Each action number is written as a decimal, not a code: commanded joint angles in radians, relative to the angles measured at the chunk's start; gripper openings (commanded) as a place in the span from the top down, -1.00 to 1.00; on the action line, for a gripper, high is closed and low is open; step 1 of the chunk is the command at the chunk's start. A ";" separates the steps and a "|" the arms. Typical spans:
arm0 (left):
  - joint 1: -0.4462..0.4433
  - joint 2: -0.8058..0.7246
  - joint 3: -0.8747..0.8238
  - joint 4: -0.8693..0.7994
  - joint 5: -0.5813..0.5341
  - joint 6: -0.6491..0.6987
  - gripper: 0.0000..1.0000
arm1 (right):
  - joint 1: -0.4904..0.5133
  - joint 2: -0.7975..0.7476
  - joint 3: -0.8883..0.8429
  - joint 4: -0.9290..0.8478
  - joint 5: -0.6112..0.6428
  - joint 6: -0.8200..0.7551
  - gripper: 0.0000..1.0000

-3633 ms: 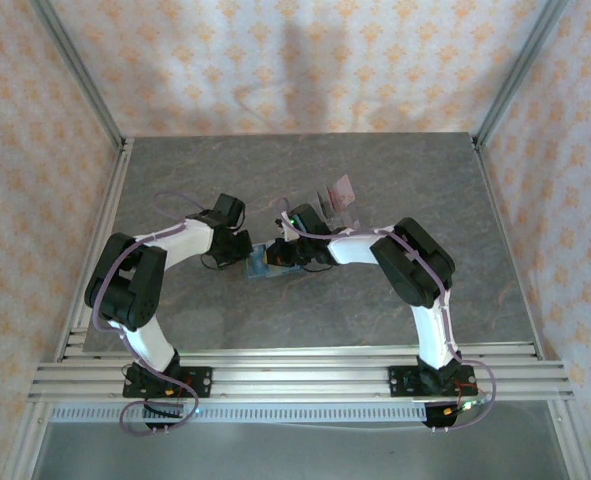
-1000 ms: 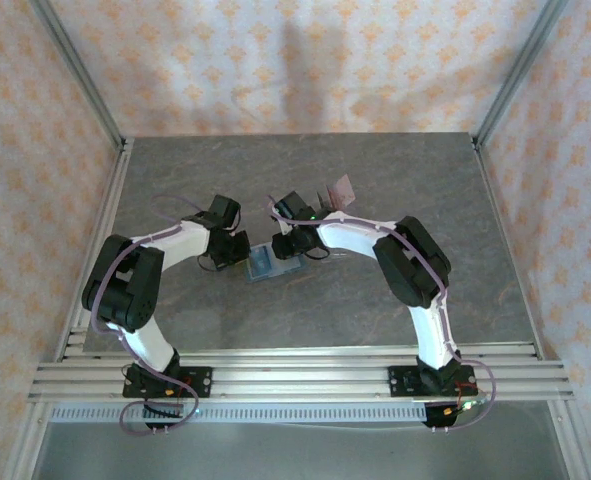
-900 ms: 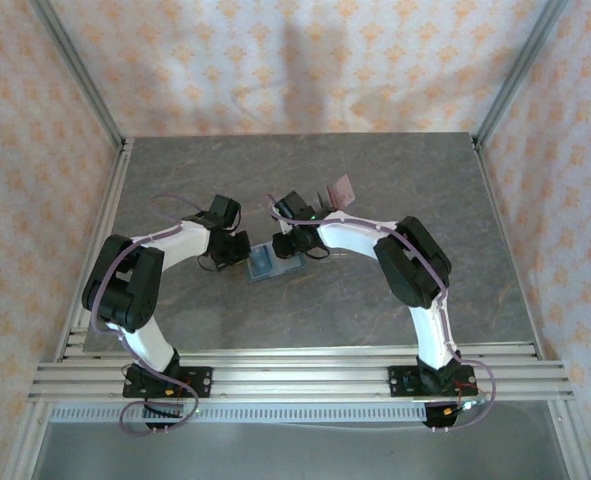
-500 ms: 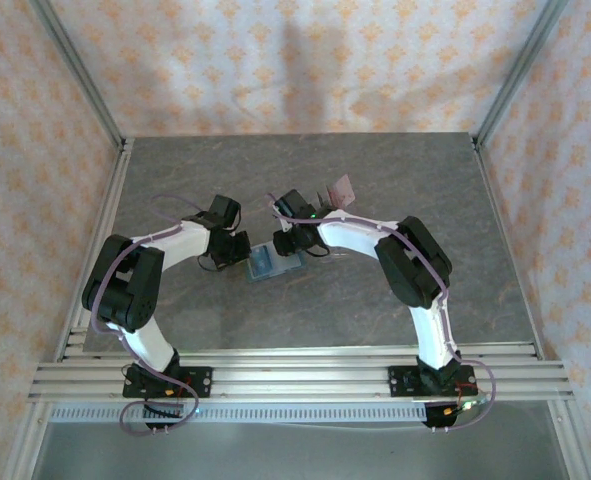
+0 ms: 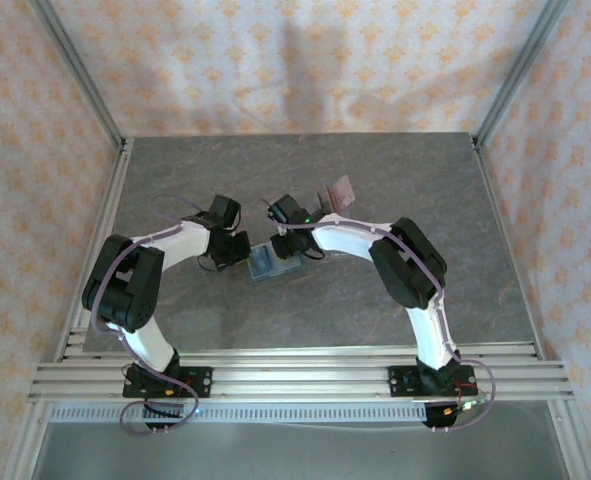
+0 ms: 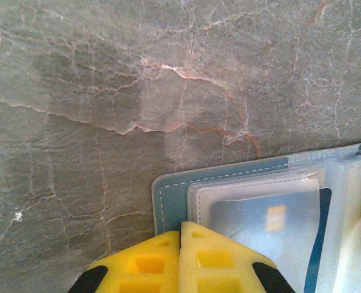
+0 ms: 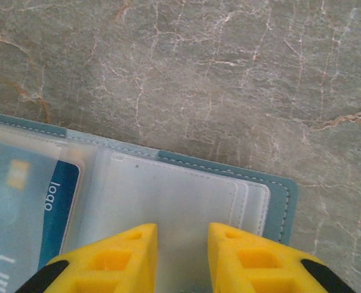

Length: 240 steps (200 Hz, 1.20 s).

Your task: Put the credit cards into the card holder

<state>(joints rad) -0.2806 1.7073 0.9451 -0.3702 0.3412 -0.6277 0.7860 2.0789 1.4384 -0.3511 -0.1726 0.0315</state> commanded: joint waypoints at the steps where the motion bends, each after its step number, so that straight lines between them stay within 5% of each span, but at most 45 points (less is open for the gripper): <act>1: 0.009 0.014 -0.017 0.002 0.001 0.010 1.00 | 0.020 0.034 -0.060 -0.032 0.038 0.012 0.49; 76: 0.008 0.019 -0.016 0.002 0.005 0.006 1.00 | 0.047 0.026 -0.110 0.004 0.037 0.051 1.00; 145: 0.008 0.019 -0.025 0.009 0.010 0.002 1.00 | 0.047 -0.013 -0.022 -0.045 0.079 0.023 1.00; 240: 0.000 0.022 -0.040 0.025 0.016 -0.007 1.00 | 0.047 -0.054 0.057 -0.054 -0.062 0.086 1.00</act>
<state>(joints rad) -0.2806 1.7081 0.9337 -0.3470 0.3557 -0.6300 0.8242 2.0617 1.4639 -0.3798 -0.1757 0.0826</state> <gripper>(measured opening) 0.047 0.041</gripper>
